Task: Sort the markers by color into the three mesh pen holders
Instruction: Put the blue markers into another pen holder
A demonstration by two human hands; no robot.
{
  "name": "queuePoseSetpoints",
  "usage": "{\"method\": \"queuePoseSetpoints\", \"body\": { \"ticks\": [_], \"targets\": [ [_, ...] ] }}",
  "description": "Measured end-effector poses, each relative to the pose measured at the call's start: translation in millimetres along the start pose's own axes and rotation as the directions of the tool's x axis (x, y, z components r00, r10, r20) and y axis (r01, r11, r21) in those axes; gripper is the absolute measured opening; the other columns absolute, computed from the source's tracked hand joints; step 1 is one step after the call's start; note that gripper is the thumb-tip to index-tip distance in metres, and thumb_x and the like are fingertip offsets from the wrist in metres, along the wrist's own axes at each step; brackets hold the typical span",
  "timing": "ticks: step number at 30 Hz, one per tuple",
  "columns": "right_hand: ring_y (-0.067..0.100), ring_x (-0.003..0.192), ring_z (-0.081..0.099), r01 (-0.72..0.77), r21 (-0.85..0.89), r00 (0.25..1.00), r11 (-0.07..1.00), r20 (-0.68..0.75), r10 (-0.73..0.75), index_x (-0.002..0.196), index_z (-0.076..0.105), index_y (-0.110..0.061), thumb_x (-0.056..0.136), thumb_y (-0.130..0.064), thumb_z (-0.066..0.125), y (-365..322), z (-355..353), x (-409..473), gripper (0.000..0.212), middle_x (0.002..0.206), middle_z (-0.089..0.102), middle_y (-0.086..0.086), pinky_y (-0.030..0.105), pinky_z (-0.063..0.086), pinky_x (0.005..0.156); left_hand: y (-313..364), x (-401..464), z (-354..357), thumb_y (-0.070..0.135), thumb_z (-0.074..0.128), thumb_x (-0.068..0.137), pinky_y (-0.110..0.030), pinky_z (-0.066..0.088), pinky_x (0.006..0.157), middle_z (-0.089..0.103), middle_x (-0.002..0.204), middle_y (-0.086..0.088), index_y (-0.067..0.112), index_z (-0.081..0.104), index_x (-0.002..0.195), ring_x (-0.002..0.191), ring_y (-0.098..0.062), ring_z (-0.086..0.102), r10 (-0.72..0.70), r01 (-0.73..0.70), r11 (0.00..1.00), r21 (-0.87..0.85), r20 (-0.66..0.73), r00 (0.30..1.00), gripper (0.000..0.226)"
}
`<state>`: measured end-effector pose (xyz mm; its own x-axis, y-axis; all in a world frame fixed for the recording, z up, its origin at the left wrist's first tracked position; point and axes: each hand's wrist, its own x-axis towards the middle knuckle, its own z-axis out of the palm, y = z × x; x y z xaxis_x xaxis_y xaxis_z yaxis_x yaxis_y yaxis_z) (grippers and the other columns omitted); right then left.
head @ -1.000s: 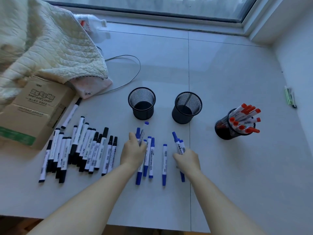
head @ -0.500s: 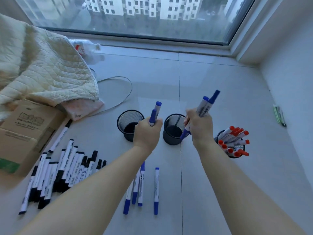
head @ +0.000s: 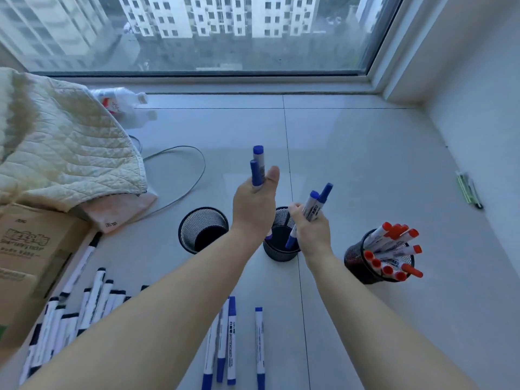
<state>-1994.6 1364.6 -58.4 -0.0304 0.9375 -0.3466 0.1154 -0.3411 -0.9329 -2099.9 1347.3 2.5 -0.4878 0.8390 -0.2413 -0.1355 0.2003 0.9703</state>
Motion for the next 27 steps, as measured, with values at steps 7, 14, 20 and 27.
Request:
{"method": "queuePoseSetpoints", "body": {
  "ticks": [7,14,20,27],
  "targets": [
    [-0.002,0.040,0.048,0.027,-0.009,1.000,1.000,-0.003,-0.027,0.061,0.052,-0.021,0.081,-0.010,0.062,11.0,-2.5,0.1,0.025,0.046,0.052,-0.010,0.016,0.043,0.051,-31.4,3.9,11.9,0.051,0.050,0.088,-0.017,0.043,0.049,0.051,0.044,0.010,0.026,0.052,0.051,0.044,-0.008,0.049,-0.031,0.031,1.000,0.001,-0.059,0.998,0.045],
    [0.013,0.040,0.054,0.032,-0.015,0.999,0.999,-0.001,-0.032,0.065,0.052,-0.018,0.078,-0.005,0.062,10.6,-9.8,-0.2,0.021,0.039,0.056,-0.006,0.020,0.043,0.041,-59.9,-3.6,16.9,0.051,0.046,0.089,-0.008,0.040,0.045,0.057,0.050,0.009,0.017,0.059,0.071,0.041,0.001,0.052,-0.119,0.120,0.993,0.006,-0.093,0.988,0.041],
    [0.005,0.065,0.058,0.000,0.127,0.999,0.992,-0.043,0.006,0.070,0.057,-0.019,0.077,-0.010,0.069,8.3,-11.0,1.2,0.017,0.074,0.063,-0.002,0.015,0.047,0.064,-68.1,-6.7,19.9,0.042,0.050,0.092,-0.014,0.044,0.054,0.056,0.063,-0.005,0.007,0.058,0.085,0.052,-0.008,0.055,-0.159,0.159,0.987,-0.010,-0.133,0.978,0.036],
    [0.006,0.067,0.052,0.103,-0.091,0.991,0.990,-0.080,-0.111,0.067,0.055,-0.026,0.079,-0.014,0.066,7.3,-11.6,-6.7,0.021,0.078,0.064,-0.004,0.017,0.042,0.065,-76.5,-15.1,20.5,0.036,0.053,0.090,-0.033,0.037,0.066,0.050,0.075,-0.014,0.007,0.047,0.081,0.068,-0.023,0.045,-0.161,0.173,0.982,0.080,-0.134,0.978,0.031]
  ]
}}
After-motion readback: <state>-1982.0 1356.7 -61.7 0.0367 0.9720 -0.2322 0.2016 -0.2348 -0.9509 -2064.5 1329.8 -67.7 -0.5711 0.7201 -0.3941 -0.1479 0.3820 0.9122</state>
